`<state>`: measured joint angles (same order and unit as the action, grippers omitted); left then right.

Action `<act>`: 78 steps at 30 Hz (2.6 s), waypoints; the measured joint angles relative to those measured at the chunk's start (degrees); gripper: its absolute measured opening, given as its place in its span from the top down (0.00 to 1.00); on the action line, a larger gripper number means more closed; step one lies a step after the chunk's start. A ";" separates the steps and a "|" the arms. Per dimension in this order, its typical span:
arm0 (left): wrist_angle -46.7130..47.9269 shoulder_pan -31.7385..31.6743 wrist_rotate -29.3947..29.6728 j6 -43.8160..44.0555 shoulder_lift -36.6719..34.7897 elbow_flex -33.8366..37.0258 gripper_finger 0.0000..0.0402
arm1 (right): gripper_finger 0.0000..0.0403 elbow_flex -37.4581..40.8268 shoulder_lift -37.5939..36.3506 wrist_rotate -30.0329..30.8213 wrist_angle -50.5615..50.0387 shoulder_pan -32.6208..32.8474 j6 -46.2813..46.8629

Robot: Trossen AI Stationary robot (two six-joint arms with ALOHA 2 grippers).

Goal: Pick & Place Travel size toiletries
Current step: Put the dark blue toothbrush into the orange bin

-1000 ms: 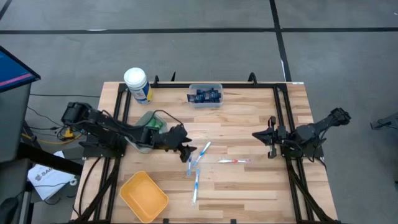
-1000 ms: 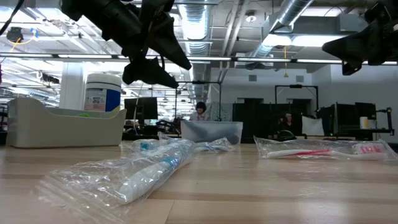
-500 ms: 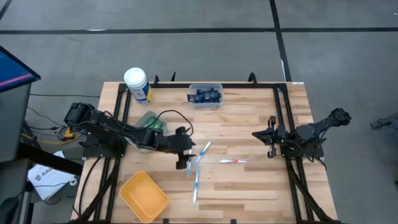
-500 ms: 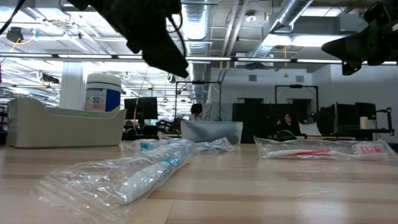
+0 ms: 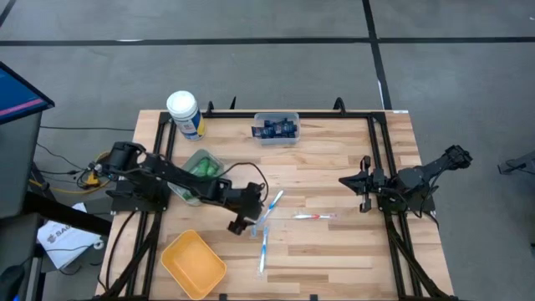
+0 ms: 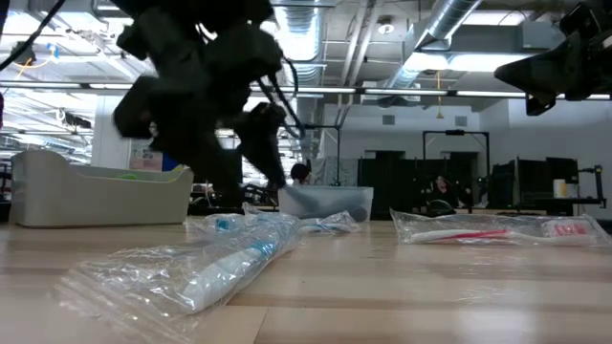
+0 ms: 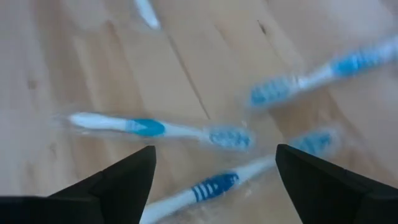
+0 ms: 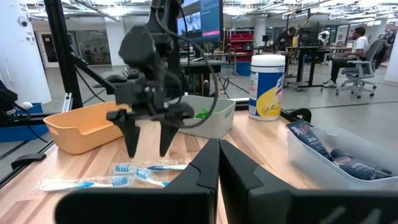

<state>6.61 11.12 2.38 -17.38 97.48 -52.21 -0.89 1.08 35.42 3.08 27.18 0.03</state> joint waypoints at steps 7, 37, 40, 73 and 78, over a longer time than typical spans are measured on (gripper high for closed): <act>2.28 -1.95 -2.39 -6.87 2.81 0.12 0.20 | 1.00 0.00 0.00 0.00 0.01 0.00 0.00; 4.75 -8.05 17.32 45.38 -6.96 0.07 0.24 | 1.00 0.02 0.02 0.00 0.00 0.02 0.00; 4.99 -8.05 17.39 47.51 -5.40 0.20 0.24 | 1.00 0.02 0.02 -0.01 0.00 0.01 0.01; 7.67 -4.35 17.34 58.67 7.11 -0.02 0.26 | 1.00 0.02 0.02 0.00 -0.01 0.02 0.00; 8.94 -4.35 16.70 62.72 5.75 0.17 0.31 | 1.00 0.02 0.02 0.00 -0.01 0.00 0.00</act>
<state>15.55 6.76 19.09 45.34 103.23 -52.03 -0.86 1.10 35.42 3.07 27.18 0.03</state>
